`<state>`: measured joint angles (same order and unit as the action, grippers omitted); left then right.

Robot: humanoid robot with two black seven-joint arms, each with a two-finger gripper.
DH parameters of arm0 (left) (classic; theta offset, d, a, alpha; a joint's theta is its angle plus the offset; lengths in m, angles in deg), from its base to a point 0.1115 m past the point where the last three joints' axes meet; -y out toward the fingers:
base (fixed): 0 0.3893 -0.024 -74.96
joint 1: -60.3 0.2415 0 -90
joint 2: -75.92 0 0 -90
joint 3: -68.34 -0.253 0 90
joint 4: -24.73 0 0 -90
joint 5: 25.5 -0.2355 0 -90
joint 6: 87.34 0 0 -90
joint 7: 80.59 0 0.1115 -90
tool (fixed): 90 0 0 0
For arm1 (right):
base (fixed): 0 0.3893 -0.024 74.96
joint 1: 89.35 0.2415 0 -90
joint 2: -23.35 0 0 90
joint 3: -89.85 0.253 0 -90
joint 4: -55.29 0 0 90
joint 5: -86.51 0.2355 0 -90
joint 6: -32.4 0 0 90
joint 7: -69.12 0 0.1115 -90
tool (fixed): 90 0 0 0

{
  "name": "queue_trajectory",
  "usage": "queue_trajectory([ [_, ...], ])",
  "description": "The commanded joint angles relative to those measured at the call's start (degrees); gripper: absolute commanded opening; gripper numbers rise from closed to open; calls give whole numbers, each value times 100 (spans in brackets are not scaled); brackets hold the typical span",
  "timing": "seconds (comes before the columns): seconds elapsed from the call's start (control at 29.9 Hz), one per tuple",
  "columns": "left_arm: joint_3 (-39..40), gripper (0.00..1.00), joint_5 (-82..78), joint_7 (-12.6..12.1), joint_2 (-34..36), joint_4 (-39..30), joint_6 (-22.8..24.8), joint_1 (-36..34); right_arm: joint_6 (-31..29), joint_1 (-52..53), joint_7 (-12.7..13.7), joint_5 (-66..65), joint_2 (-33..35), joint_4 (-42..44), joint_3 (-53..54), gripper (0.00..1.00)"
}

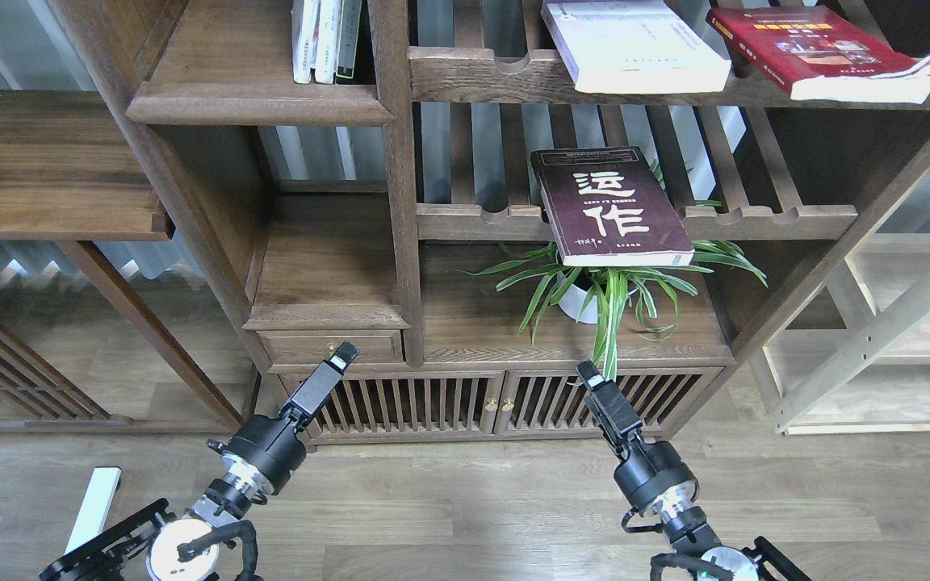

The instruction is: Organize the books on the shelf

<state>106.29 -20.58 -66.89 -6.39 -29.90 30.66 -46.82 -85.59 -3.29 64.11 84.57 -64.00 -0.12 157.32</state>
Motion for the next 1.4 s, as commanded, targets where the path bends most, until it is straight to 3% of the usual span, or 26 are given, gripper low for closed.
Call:
queue_trajectory([
  [0.0,72,99,-9,-51,-57,40,0,-3,0,-1,0,0,16,4,81,100],
  [0.13,81,99,0,-174,-57,40,0,24,0,-1,0,0,25,4,108,100],
  [0.87,-33,99,9,-174,-118,189,0,-47,0,-89,-17,18,25,215,178,100],
  [1.04,229,99,9,-174,-531,629,0,6,0,-89,-18,18,-19,286,125,100],
  [1.37,380,99,9,-192,-470,638,0,217,0,-142,-62,70,-37,294,125,100],
])
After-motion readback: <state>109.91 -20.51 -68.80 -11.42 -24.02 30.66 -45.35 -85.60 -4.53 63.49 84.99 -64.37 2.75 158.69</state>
